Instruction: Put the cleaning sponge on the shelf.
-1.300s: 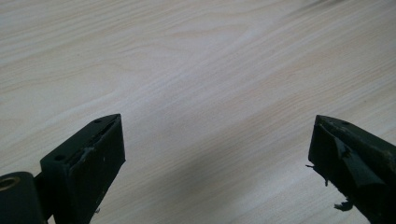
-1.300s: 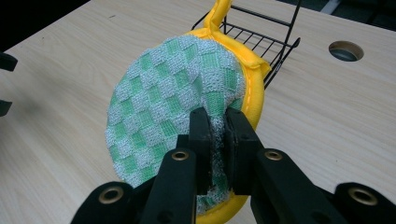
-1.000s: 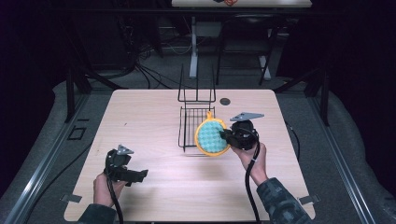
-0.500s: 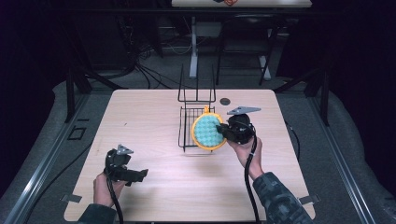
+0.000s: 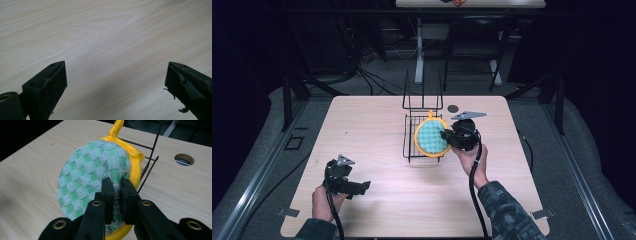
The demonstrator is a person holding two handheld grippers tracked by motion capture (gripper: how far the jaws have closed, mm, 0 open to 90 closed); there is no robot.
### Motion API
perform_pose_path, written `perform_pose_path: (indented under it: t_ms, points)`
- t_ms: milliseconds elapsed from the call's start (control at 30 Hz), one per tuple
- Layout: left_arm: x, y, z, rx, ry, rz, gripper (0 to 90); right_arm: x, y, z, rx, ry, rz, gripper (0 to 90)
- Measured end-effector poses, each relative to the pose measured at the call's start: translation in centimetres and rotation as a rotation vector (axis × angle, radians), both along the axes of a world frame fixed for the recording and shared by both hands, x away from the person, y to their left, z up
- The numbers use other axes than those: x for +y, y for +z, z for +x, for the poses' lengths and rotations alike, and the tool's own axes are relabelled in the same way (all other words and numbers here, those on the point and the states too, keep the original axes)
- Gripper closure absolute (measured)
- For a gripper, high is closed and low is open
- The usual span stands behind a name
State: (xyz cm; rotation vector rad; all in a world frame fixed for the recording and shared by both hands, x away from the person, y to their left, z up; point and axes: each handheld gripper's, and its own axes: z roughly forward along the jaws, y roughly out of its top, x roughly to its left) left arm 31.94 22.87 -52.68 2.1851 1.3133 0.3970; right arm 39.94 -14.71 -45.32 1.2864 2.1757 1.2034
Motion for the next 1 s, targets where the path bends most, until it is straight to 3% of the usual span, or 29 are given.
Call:
perform_pose_path:
  t_ms: [367,1000]
  points:
    - [-0.1,0.0,0.0,0.001,-0.006,0.0,3.9,0.8,-0.5,0.8,-0.005,-0.018,-0.014,83.1]
    - [-0.2,-0.1,0.1,0.006,-0.012,-0.002,3.9,1.4,-2.0,2.6,0.026,-0.06,0.016,83.0]
